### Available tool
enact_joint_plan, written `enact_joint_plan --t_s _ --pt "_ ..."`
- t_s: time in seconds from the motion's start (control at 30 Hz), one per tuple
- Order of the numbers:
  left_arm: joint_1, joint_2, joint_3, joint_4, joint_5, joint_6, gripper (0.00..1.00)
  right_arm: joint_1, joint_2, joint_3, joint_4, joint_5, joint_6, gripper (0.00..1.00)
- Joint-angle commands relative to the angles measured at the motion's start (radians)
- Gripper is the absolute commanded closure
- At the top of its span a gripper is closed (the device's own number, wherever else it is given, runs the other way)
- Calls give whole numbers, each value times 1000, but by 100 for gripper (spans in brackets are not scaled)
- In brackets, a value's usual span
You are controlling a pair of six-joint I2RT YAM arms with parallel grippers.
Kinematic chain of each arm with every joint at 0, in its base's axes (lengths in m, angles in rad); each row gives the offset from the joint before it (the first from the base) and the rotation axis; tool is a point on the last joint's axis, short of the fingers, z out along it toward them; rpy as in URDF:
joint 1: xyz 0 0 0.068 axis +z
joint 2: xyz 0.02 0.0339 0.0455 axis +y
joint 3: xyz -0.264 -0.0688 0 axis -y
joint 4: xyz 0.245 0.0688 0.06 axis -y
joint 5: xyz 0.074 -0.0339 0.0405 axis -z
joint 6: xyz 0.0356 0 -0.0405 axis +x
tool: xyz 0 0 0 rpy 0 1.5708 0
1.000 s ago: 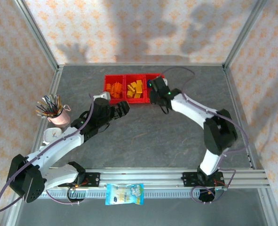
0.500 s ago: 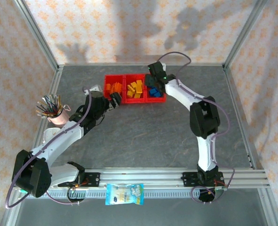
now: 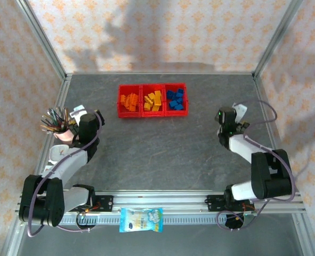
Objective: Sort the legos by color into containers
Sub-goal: Reset both arms
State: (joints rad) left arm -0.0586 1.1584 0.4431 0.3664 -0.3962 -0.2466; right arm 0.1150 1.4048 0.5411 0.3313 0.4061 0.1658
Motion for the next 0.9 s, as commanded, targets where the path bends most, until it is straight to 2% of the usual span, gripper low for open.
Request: enact_joint_plan --t_s 0.0,0.07,0.13,0.17,0.3,0.33,0.37,0.4,0.43,0.5,0.57,0.87 --pt "26 42 -95 363 -9 142 1 -34 36 -115 436 -76 -102 0" --pt "40 72 -178 547 67 162 1 -50 65 -149 547 -157 -127 0" --pt "47 112 -271 774 150 193 1 -62 57 -183 648 -317 -190 0" --pt "56 143 -298 859 179 187 1 -65 63 -177 628 -334 -191 0" --pt "66 345 -307 1087 318 212 1 -66 111 -334 939 -421 -228 0" --pt "66 391 -299 1126 346 222 1 -66 124 -340 976 -409 -223 0" --pt "66 391 -289 1110 346 224 1 -66 119 -310 911 -391 -214 0" --pt "66 359 -265 997 338 212 1 -74 115 -294 866 -395 -205 0" --pt "66 355 -231 921 311 201 1 -77 125 -308 913 -395 -205 0" --pt "60 381 -238 980 290 209 1 -77 111 -308 888 -397 -207 0" --pt "60 368 -228 937 290 205 1 -76 111 -305 883 -397 -206 0" --pt "59 375 -233 958 297 212 1 -78 124 -291 873 -405 -206 0"
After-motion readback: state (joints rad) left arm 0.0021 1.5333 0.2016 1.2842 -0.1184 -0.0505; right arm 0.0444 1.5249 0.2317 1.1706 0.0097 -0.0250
